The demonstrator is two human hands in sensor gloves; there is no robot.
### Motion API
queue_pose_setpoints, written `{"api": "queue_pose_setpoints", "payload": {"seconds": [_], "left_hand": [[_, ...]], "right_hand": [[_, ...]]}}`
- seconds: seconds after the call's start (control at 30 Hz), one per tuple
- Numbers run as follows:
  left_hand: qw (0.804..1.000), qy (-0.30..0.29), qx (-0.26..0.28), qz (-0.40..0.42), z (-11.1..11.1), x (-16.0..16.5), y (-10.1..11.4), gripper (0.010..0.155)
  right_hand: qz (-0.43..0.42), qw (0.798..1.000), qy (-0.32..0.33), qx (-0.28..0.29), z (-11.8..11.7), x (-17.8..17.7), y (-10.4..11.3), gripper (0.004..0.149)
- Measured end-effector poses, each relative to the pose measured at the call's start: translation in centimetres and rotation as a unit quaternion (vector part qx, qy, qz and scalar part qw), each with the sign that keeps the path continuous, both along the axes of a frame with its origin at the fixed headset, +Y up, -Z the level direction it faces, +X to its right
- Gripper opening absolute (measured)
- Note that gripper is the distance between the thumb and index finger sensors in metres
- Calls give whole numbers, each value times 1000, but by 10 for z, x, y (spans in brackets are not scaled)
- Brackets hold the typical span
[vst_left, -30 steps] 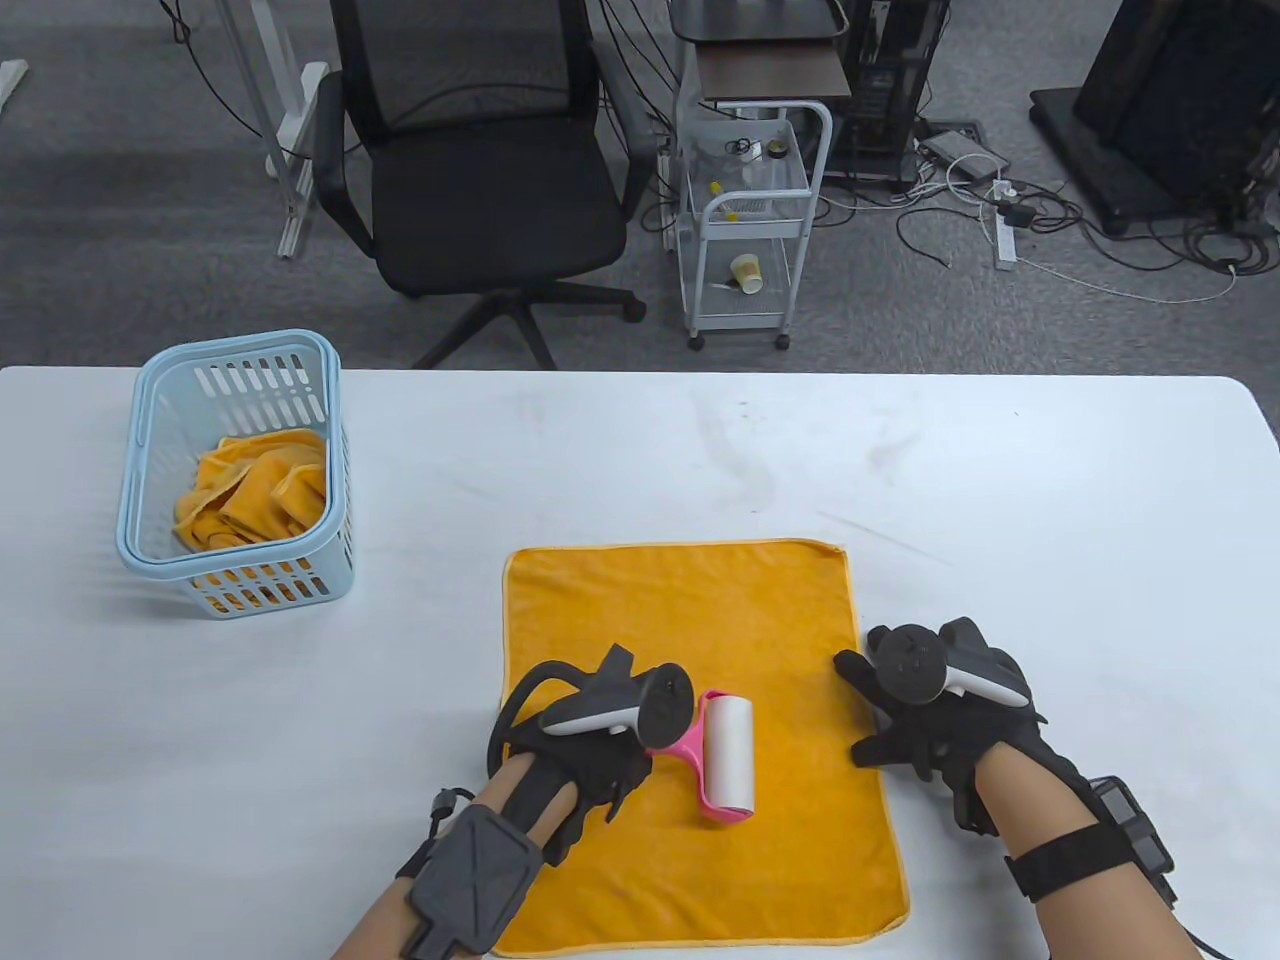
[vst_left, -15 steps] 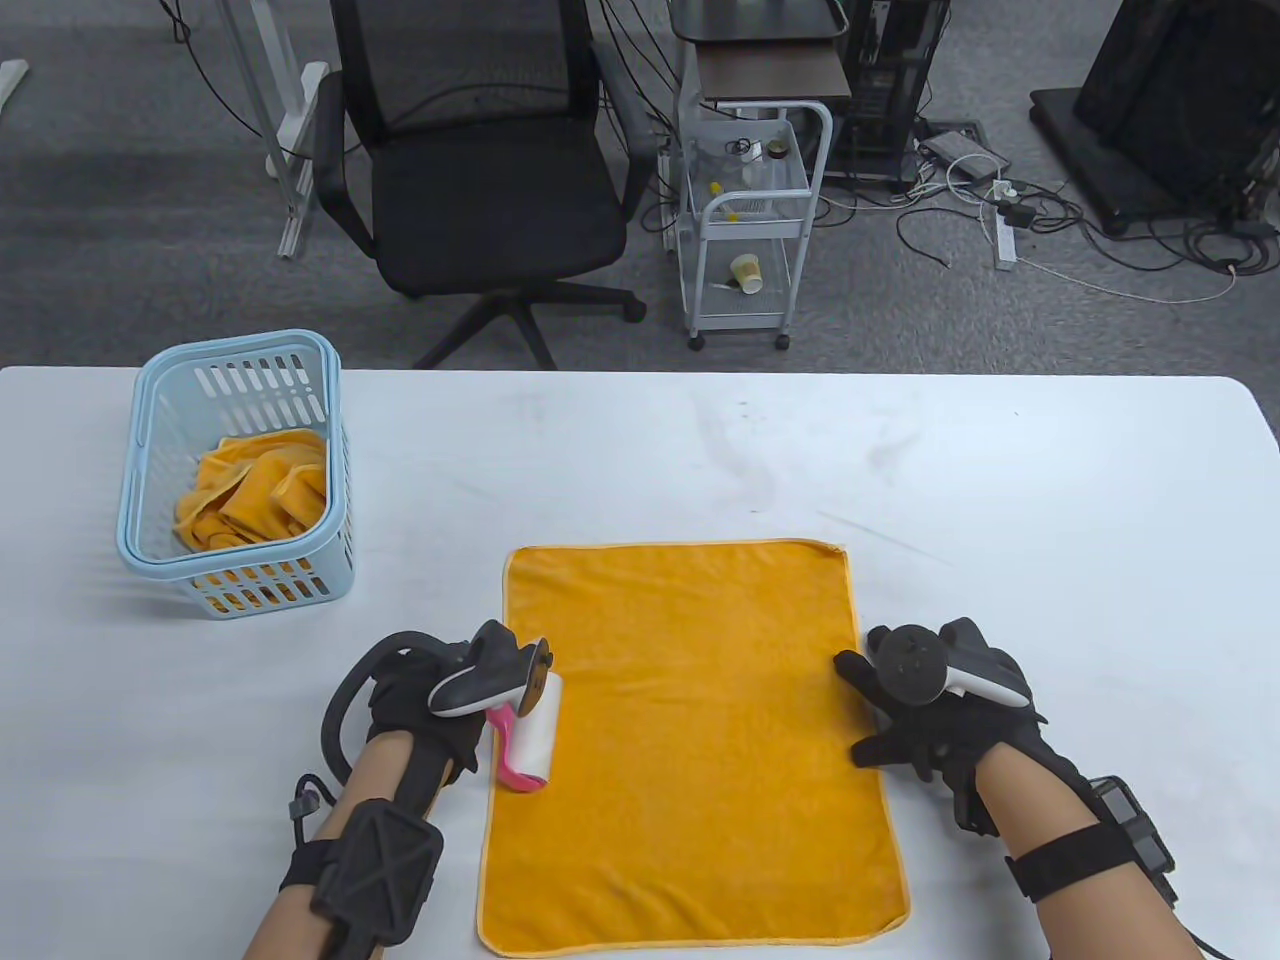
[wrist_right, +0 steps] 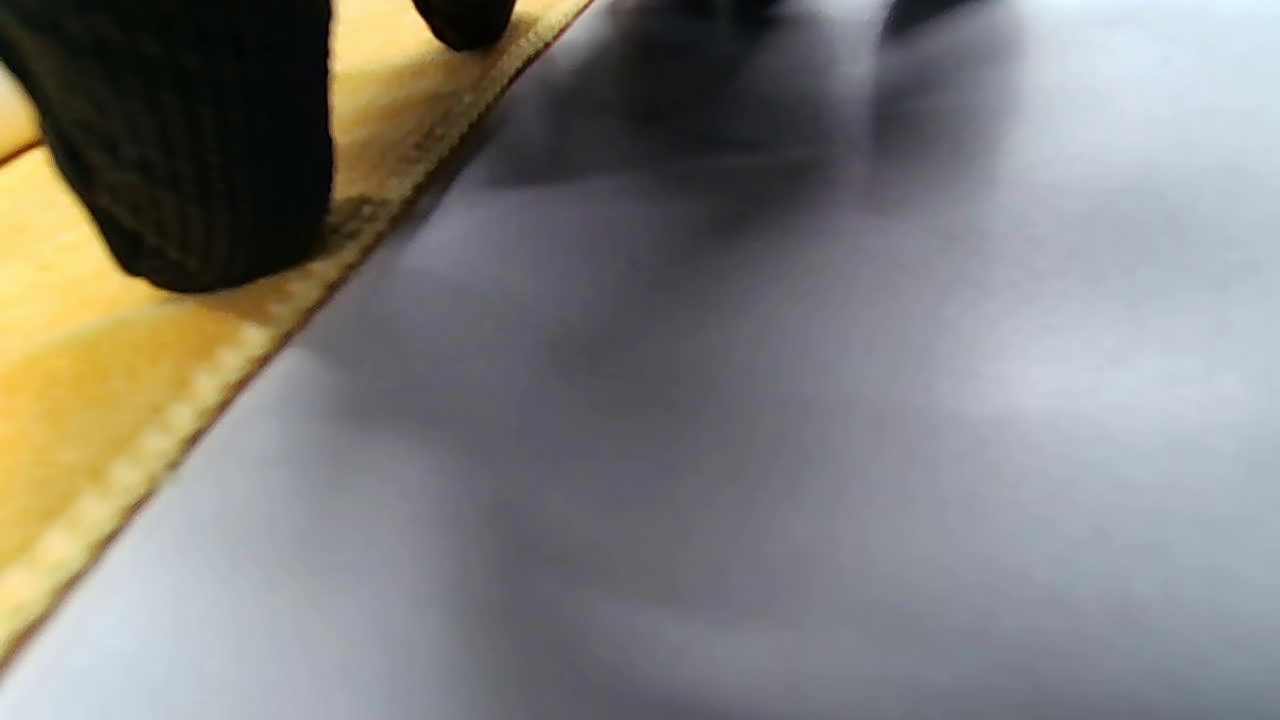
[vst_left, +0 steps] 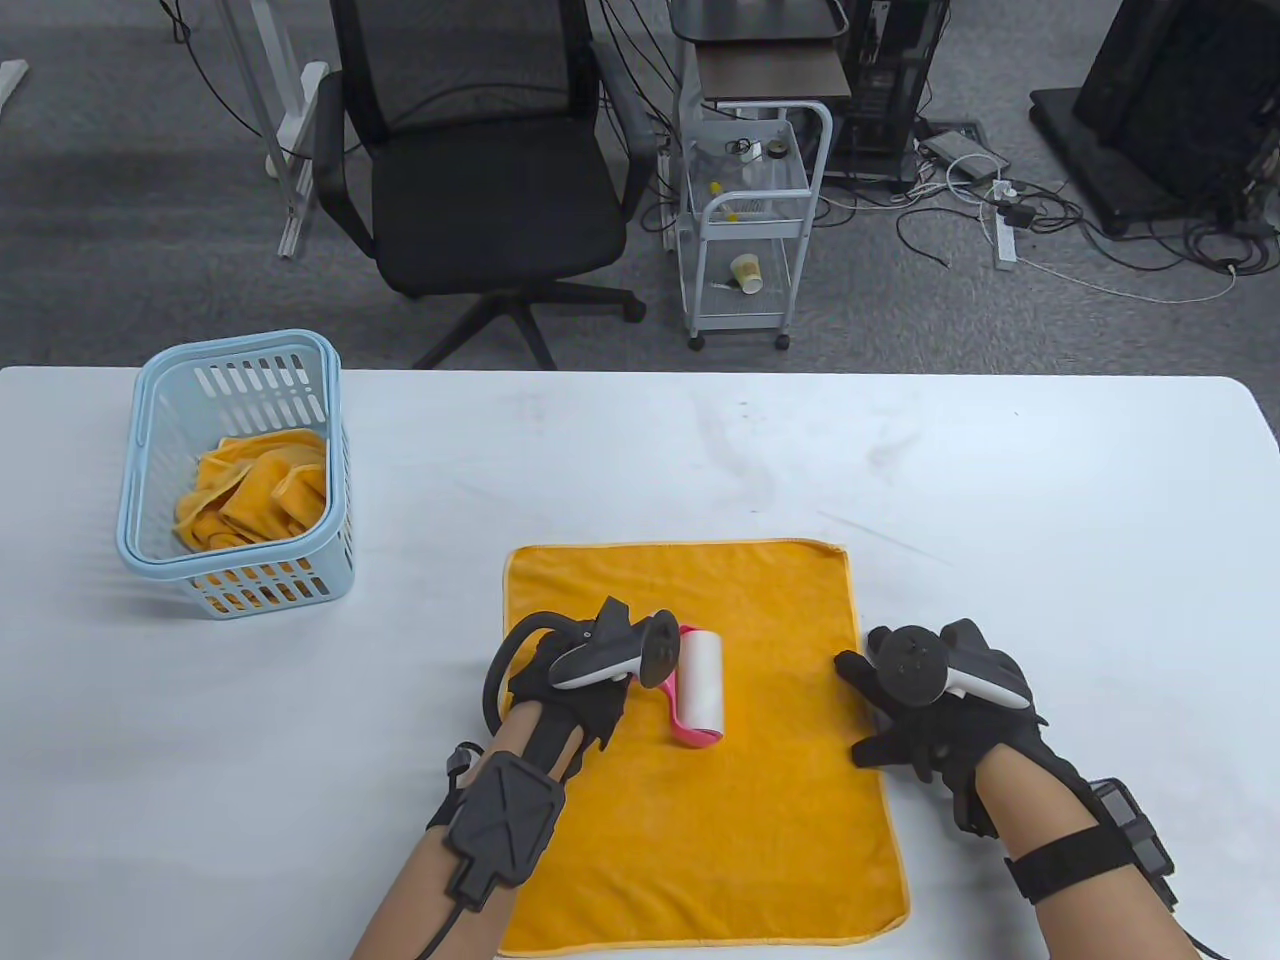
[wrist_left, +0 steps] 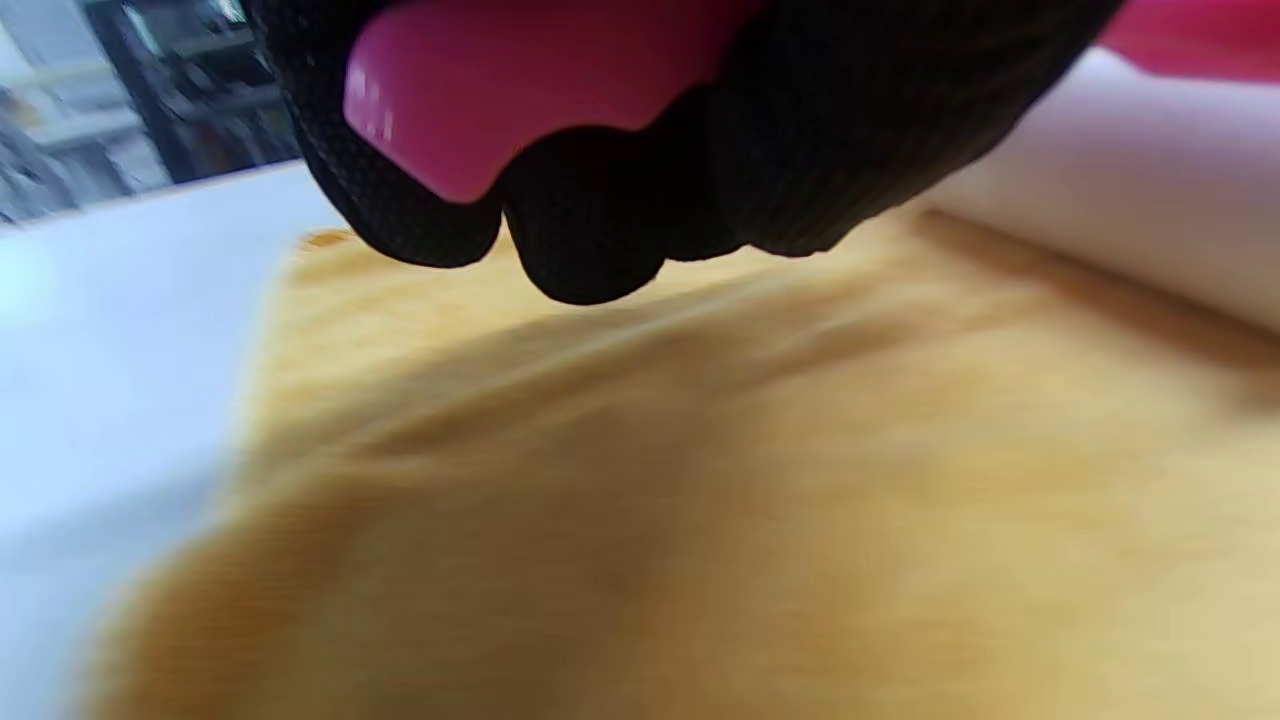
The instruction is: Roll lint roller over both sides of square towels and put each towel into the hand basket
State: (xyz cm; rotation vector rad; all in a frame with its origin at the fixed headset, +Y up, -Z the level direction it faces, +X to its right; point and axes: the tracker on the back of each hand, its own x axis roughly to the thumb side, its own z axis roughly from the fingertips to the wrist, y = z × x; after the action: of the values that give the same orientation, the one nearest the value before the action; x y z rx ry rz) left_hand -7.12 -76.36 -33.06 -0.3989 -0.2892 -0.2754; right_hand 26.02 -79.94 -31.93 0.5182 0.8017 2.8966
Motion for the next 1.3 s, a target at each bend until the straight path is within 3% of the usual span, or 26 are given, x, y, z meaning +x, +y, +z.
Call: {"api": "queue_pose_setpoints", "payload": {"seconds": [0.17, 0.27, 0.4, 0.5, 0.6, 0.7, 0.8, 0.97, 1.1, 1.2, 1.3], "left_hand": [[987, 53, 32, -149, -8, -58, 16, 41], [979, 82, 42, -182, -11, -88, 22, 41], [994, 102, 8, -41, -13, -89, 26, 46], [994, 68, -7, 89, -17, -49, 20, 54], [992, 45, -14, 121, -20, -16, 10, 57], [994, 50, 0, 99, -27, -4, 1, 56], [997, 67, 29, 34, -31, -15, -1, 50], [984, 129, 56, -111, -29, -67, 14, 45], [970, 144, 81, -180, -22, -94, 26, 46], [986, 122, 60, -93, -11, -85, 35, 47], [996, 67, 5, 52, -1, -44, 32, 51]], "right_hand": [[-1, 1000, 0, -1, 0, 0, 0, 93], [-1, 1000, 1, -1, 0, 0, 0, 93], [-1, 1000, 1, -1, 0, 0, 0, 93], [-3, 1000, 1, -1, 0, 0, 0, 93], [-2, 1000, 1, -1, 0, 0, -1, 93], [-3, 1000, 0, -1, 0, 1, -1, 93], [-3, 1000, -1, 0, 0, 1, -1, 93], [-3, 1000, -1, 0, 0, 1, -1, 93], [-3, 1000, -1, 0, 0, 1, -1, 92], [-3, 1000, -1, 0, 0, 1, -1, 93], [-3, 1000, -1, 0, 1, 1, -1, 93]]}}
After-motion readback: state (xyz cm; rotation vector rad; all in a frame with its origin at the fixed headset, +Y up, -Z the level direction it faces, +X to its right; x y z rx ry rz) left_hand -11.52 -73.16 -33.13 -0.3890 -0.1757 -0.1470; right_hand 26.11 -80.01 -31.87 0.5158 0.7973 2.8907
